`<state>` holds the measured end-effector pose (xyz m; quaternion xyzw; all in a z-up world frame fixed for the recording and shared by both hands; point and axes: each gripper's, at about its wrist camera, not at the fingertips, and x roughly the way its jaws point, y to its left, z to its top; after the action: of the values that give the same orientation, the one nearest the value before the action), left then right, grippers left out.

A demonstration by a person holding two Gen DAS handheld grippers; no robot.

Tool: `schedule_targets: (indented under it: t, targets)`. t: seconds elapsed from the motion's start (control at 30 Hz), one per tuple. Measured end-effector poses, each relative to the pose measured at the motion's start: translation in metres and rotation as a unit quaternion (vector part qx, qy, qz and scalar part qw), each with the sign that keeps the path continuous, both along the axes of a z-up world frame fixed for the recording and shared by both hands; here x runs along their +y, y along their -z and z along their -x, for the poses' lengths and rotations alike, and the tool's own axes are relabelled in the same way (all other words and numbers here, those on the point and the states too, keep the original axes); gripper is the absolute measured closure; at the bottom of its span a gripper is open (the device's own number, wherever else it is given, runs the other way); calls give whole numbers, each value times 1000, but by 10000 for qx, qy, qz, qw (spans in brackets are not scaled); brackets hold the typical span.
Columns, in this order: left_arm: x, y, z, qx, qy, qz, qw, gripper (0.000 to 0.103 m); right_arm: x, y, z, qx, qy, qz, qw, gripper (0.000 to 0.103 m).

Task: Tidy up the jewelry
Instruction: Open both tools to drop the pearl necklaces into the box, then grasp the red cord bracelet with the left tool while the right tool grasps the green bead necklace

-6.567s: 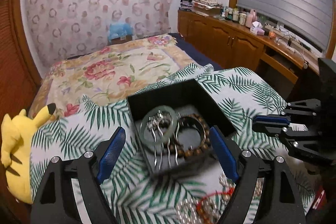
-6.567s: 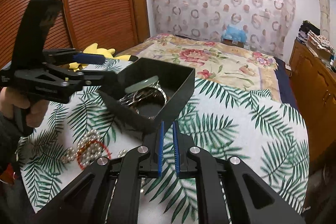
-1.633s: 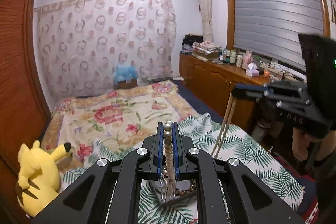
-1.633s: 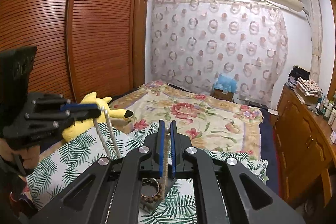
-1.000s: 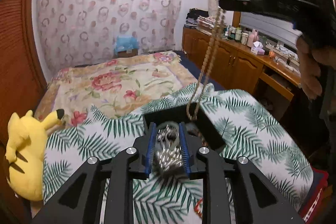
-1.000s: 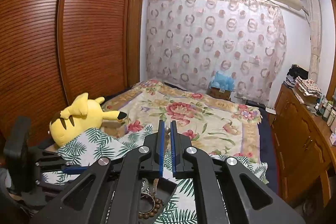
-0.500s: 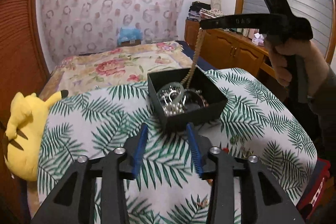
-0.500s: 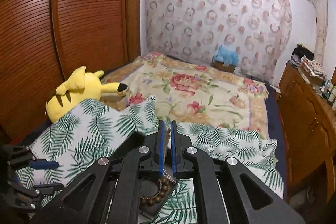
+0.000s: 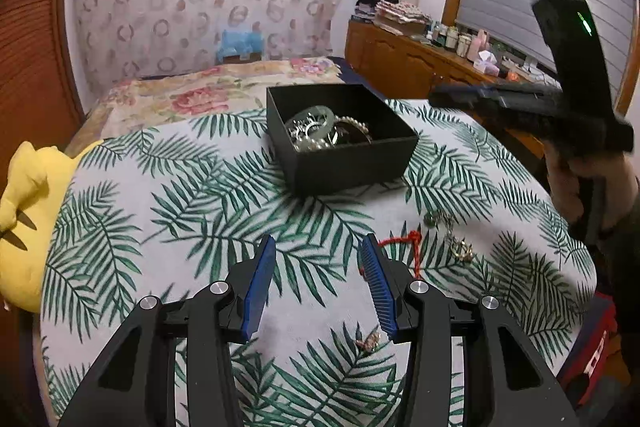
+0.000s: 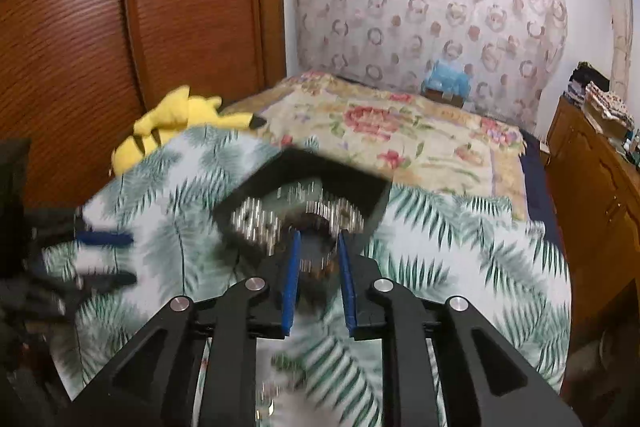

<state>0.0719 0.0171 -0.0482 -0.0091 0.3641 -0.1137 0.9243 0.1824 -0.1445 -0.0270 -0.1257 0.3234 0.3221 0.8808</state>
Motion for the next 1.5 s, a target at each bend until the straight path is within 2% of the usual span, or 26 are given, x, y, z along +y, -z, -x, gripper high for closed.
schedule_targets:
  t: [0.33,0.77,0.8,0.87,0.97,1.0,1.03,1.07,1.2,1.3,1.5]
  targets:
    - [-11,13,5,159,114,-39,9998,60,-23,59,30,491,-139,431,9978,82]
    - [-26,23,3,329,309,-80,9989,60,-3,80,27,567,-436,796,9943,81]
    - [-26,24,3,344,316,-71,9989,60,-2,80,26,547,-442,818,9942,80]
    - [-27,24,2,363,324,-77,9988,60,-1,80,24,508,-407,863,9941,70]
    - [-28,25,-1,394,351,-82,9986,60,-5,79,20,631,-357,743,9946,68]
    - [-29,25,-2,408,362,-75,9985,60,-5,79,20,624,-357,741,9947,69]
    - [-29,26,-3,423,371,-71,9984,60,-6,79,21,626,-379,715,9948,87]
    - [-30,26,-4,440,381,-68,9983,60,-6,79,21,637,-386,701,9948,94]
    - [-35,32,-12,555,457,-86,9974,60,-7,77,24,622,-397,625,9953,100]
    - [-39,35,-19,626,511,-108,9967,60,-10,73,26,545,-332,540,9965,100]
    - [-48,39,-25,681,594,-237,9956,81,-12,59,34,351,-326,417,9980,100]
